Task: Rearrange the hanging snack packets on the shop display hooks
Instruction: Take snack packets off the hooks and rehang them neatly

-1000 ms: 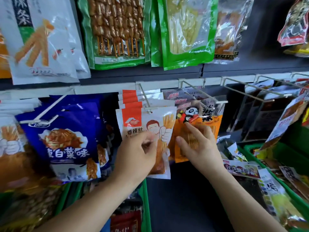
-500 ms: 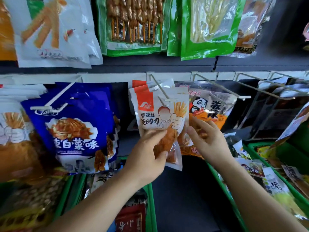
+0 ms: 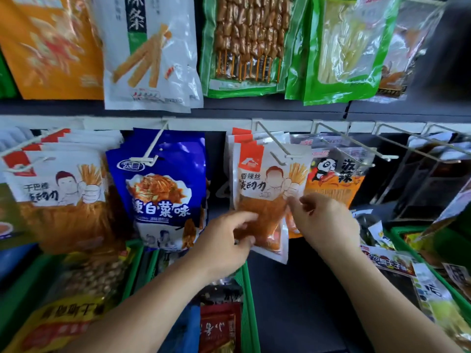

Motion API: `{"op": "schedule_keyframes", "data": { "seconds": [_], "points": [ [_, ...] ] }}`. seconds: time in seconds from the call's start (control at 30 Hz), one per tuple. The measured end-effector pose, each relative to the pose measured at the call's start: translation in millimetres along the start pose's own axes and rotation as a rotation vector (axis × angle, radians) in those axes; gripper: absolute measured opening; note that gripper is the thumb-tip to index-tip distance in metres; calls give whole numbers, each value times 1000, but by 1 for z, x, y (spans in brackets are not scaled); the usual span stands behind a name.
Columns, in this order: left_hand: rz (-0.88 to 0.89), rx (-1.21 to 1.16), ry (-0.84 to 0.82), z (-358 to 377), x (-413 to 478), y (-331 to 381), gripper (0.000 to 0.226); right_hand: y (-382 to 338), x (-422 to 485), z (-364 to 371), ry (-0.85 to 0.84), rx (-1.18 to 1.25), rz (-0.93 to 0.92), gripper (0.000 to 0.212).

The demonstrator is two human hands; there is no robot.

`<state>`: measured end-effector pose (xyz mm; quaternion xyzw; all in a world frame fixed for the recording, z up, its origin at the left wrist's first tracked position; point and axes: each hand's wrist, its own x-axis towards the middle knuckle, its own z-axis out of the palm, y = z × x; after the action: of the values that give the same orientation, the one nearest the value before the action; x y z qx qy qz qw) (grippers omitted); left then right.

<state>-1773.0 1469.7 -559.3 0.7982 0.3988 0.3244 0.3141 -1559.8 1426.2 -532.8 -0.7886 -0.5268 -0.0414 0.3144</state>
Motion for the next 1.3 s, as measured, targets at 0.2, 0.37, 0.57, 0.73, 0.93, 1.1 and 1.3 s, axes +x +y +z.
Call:
{"op": "schedule_keyframes", "data": {
  "seconds": [0.2,0.37,0.57,0.73,0.93,1.1,1.3],
  "points": [
    [-38,91,257,-53,-26,-25,13,-54,-24,10,-139,307,-155,36],
    [-84,244,307,-86,-45,-57,34,-69,-26,25,-90,154,-147,40],
    [-9,187,242,-112,-65,-79,43,-136,-68,37,-189,395,-485,26],
    [-52,275,423,-157,-81,-105,31,-199,-72,78,-287,326,-622,38],
    [-161,361,544,-203,-94,-140,42,-229,-66,108,-111,172,-592,31],
    [-141,242,396,-220,-102,-155,50,-272,-73,127,-186,236,-834,32],
    [-236,277,626,-258,-110,-181,49,-319,-75,154,-237,174,-912,48]
  ]
}}
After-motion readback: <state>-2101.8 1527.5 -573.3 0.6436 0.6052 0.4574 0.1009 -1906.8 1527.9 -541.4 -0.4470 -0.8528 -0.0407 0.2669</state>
